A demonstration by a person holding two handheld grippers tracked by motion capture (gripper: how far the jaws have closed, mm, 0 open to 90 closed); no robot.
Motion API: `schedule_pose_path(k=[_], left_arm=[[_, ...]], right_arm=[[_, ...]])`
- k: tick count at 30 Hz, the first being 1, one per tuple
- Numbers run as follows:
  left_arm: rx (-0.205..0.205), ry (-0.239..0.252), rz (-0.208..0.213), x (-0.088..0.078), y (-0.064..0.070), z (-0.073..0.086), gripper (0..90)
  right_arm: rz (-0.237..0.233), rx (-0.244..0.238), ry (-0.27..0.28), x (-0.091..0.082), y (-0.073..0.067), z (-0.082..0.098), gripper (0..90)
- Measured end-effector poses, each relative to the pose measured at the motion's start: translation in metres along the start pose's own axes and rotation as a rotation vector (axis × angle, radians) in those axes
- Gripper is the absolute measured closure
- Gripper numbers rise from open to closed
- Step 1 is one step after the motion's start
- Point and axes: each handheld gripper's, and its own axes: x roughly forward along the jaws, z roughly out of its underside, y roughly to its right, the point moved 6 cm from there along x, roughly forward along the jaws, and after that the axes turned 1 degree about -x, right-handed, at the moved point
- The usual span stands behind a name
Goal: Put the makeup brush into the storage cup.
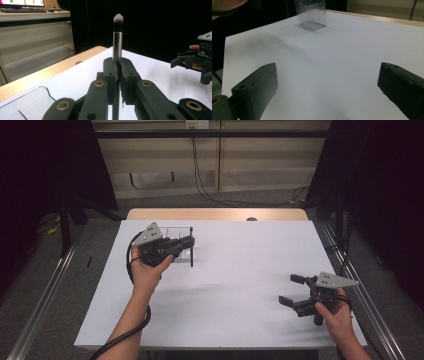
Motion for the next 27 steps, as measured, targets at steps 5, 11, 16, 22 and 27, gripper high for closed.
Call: schedule_pose_path(k=[5,11,16,22,27], left_arm=[[-0.004,0.006,-0.01,-0.001,-0.004,-0.003,84.1],[-0.004,0.013,-0.022,-0.004,-0.01,-0.007,84.2],[-0.004,0.015,-0.031,-0.004,-0.015,-0.01,84.2],[-0.007,0.016,-0.045,-0.006,-0.021,-0.013,84.2],[-0.01,0.024,-0.056,-0.007,-0.026,-0.015,84.2]], right_arm=[[0.003,0.002,0.002,-0.002,0.002,0.001,2.8],[0.003,0.012,0.013,-0.003,0.002,0.0,2.8],[0.003,0.012,0.009,-0.003,0.001,0.001,2.8],[0.002,0.012,0.009,-0.003,0.001,0.002,2.8],[0.001,0.013,0.011,-0.004,0.0,0.002,2.8]])
